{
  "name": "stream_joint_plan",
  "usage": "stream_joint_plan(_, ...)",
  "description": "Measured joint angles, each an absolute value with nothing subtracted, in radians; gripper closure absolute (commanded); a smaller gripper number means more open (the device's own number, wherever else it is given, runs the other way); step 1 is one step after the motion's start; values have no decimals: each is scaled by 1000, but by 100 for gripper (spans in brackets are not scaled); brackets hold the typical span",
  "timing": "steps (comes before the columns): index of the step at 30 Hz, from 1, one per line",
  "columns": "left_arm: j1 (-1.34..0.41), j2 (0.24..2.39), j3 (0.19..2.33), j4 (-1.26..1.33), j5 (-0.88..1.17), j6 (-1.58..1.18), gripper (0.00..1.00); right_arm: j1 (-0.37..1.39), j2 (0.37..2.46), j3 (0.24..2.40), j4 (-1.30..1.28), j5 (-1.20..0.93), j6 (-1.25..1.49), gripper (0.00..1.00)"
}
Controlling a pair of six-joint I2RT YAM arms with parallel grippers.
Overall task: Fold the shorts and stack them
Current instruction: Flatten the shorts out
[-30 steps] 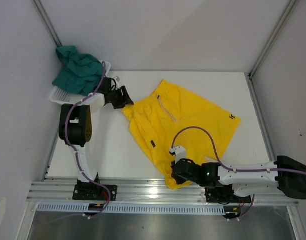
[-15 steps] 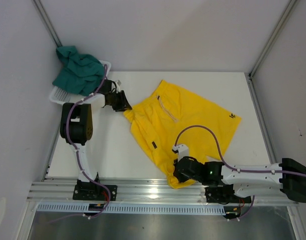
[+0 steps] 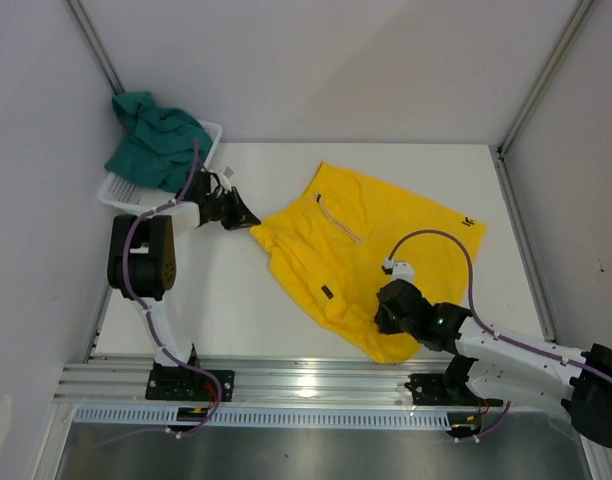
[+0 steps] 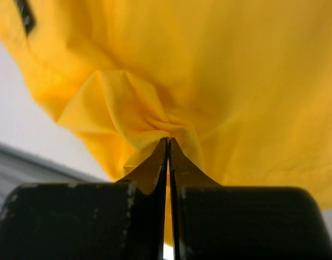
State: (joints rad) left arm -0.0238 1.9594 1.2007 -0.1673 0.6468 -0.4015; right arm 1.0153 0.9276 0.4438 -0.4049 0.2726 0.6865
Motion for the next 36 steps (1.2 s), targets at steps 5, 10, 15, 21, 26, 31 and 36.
stream_joint_plan(5,-8,1843,1040,52,678,-512,100,761,972,499,-426,229,617,100)
stream_joint_plan(10,-11,1683,738,340,646,-675,100,600,1146,612,-439,244,550,100)
stream_joint_plan(15,-20,1590,545,529,578,-763,100,491,1184,683,-431,277,497,100)
stream_joint_plan(21,-24,1490,410,709,550,-816,67,350,1108,688,-432,302,440,100)
stream_joint_plan(26,-36,1525,408,805,583,-846,27,318,1076,686,-432,323,432,100)
stream_joint_plan(31,-56,1598,385,853,615,-858,23,318,1073,684,-435,358,432,100)
stream_joint_plan(36,-75,1629,373,847,629,-852,24,318,1057,677,-435,370,432,100)
